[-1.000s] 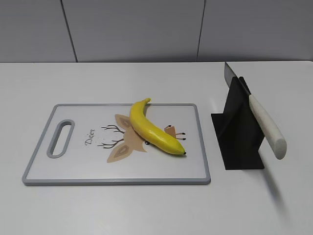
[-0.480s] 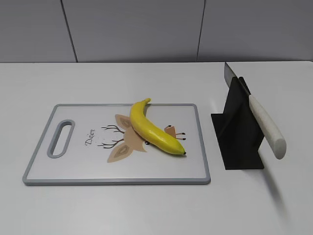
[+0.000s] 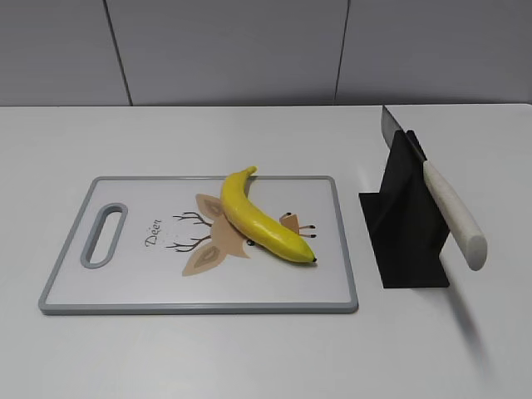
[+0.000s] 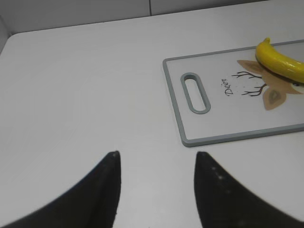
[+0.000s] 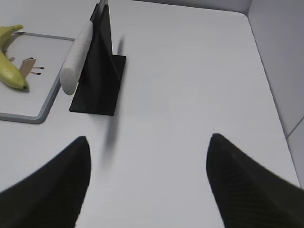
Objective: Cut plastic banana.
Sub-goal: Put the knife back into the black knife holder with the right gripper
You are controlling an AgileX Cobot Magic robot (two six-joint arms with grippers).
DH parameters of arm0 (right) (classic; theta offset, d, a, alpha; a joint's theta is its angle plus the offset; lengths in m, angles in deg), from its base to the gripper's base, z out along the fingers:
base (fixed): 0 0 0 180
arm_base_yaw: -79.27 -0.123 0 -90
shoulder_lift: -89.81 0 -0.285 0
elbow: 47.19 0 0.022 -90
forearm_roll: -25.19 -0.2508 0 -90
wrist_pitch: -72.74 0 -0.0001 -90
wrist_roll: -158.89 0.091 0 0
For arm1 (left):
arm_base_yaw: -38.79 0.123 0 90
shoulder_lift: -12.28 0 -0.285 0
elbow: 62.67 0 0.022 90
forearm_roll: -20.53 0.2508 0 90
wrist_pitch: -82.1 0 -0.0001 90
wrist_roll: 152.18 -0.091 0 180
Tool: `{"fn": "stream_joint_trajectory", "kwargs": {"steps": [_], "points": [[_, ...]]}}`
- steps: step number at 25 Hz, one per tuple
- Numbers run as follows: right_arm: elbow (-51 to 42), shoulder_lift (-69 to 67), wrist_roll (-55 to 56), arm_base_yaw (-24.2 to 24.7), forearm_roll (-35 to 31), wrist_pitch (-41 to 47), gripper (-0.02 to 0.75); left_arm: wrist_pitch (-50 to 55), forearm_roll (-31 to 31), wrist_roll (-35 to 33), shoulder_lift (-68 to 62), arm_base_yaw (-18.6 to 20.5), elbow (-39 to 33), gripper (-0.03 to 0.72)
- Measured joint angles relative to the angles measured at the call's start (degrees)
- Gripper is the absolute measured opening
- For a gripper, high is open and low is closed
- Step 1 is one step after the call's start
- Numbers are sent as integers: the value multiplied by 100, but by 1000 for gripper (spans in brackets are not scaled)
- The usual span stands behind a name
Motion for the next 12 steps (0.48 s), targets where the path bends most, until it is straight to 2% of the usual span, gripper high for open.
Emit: {"fn": "stream_joint_trajectory", "kwargs": {"steps": [7, 12], "points": [[0, 0, 0, 7, -42, 0, 588, 0, 0, 0, 0, 554, 0, 451], [0, 0, 0, 7, -55, 0, 588, 0, 0, 0, 0, 631, 0, 435]]}}
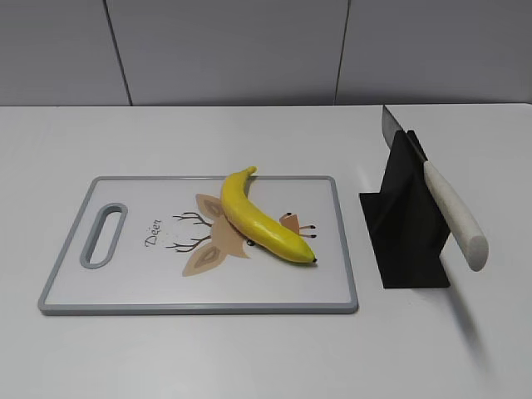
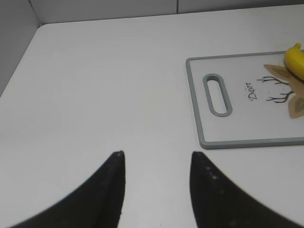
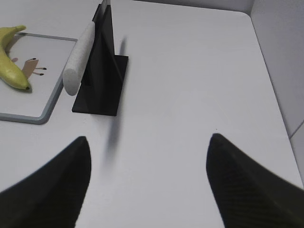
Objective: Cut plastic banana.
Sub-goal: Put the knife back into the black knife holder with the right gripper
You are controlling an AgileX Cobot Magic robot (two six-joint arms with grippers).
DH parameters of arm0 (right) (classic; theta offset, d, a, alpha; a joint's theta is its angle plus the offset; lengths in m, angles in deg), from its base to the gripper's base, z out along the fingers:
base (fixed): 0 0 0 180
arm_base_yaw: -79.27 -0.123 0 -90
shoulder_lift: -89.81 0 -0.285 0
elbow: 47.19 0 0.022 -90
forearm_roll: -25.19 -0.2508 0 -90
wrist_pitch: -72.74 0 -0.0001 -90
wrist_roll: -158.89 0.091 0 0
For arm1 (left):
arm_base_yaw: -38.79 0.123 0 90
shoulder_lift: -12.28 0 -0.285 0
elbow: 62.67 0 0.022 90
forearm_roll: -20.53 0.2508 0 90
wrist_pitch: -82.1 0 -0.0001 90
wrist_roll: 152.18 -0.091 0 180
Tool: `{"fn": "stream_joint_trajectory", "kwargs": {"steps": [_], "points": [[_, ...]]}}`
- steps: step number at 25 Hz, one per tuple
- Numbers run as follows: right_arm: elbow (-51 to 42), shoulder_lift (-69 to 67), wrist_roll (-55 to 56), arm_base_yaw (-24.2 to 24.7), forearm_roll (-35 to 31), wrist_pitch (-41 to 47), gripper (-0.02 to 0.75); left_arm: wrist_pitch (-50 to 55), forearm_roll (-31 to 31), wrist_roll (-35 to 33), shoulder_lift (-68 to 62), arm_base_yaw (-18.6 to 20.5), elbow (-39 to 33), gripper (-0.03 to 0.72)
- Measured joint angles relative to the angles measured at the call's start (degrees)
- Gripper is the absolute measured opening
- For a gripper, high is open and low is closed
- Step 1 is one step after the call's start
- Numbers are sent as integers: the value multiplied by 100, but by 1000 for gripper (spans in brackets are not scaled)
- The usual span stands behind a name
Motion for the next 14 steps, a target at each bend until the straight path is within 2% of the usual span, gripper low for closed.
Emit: {"fn": "stream_joint_trajectory", "kwargs": {"steps": [14], "points": [[0, 0, 0, 0, -22, 0, 588, 0, 0, 0, 0, 0, 0, 428]]}}
